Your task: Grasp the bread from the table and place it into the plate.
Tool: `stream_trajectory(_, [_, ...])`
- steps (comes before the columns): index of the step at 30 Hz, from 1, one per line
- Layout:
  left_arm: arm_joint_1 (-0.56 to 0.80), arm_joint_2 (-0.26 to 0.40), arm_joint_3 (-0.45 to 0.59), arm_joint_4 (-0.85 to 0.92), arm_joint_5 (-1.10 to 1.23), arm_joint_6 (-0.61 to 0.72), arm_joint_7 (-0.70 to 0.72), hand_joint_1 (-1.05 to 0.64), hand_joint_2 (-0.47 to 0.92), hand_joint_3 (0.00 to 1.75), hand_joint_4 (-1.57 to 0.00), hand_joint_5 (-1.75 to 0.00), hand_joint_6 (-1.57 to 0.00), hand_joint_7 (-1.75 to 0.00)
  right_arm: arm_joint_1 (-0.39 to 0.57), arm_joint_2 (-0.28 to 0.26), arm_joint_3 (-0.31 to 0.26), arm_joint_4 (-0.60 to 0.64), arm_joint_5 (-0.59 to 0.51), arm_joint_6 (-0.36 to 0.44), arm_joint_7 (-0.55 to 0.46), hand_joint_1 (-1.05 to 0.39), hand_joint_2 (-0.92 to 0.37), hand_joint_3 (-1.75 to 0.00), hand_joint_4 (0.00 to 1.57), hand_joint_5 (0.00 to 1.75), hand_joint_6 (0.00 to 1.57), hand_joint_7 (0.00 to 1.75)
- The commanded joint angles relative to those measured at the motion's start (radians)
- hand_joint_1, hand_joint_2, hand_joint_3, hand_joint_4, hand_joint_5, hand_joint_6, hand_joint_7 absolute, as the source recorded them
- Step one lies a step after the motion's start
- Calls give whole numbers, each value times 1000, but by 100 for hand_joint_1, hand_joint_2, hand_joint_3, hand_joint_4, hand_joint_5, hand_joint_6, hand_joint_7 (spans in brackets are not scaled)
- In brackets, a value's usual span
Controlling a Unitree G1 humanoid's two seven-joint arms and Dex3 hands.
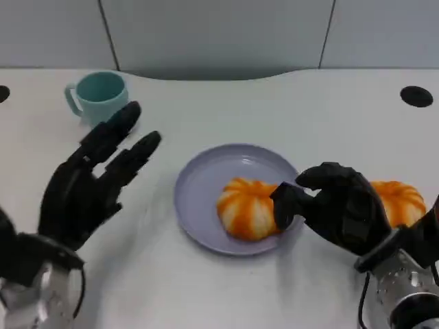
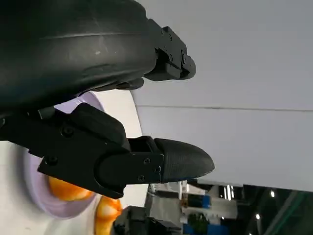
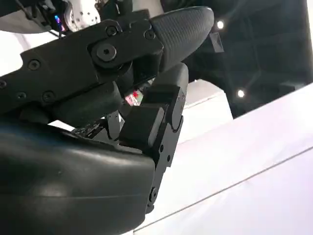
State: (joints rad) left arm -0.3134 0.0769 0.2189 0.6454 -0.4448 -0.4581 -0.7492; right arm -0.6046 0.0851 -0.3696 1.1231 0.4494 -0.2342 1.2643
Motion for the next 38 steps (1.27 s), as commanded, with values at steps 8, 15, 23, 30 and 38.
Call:
stream_trajectory(8, [141,-55,61,-69,-83,4,-6,-90,92,56,-34,-12,-31,-3,-31,-41,5,-6,14,18,67,-55,-92,-8,75,141,122,1])
stream_trajectory(15, [129,-56,81,-40,-96,11,-29,-88,92,57,-36,-13,-32,-2,-32,-32,5,-20,10,-42,86,-56,-92,-10,75,139,120,0])
stream_trajectory(23, [119,-47,89,-27,-91,34,-26,-87,92,58,-39,-14,-35,-3,-20,-15,25,-200,86,115,106,-54,-92,-4,75,141,118,1])
stream_trajectory(30, [120,-46,93,-16,-97,46,-36,-88,92,57,-39,-15,-36,-2,-6,-14,36,-210,111,122,117,-52,-92,-5,75,142,120,1])
stream_trajectory(38, [129,-46,93,-8,-93,45,-44,-88,92,55,-38,-15,-37,-2,-10,-9,18,-178,147,115,164,-49,-92,-7,74,146,117,1])
